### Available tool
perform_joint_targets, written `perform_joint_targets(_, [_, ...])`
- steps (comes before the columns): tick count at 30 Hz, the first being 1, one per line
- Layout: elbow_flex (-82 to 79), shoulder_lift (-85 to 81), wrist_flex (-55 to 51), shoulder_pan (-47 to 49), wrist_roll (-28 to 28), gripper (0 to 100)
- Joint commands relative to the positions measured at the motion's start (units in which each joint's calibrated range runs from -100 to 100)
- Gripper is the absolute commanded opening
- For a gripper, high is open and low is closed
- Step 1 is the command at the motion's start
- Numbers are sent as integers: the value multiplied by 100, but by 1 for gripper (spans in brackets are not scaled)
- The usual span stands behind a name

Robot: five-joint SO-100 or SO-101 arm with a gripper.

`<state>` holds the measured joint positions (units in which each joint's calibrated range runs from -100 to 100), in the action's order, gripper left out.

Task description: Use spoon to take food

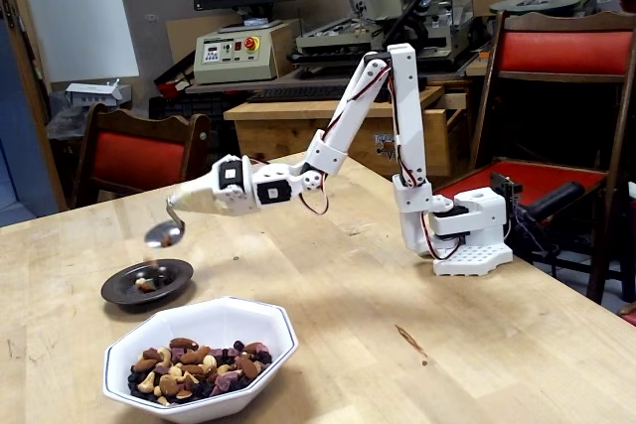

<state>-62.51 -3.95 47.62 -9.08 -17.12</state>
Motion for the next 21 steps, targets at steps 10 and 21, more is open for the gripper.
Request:
perform_joint_targets(10, [-280, -80, 155, 5, -117, 4])
perform_joint_targets(21, [-280, -80, 147, 5, -127, 4])
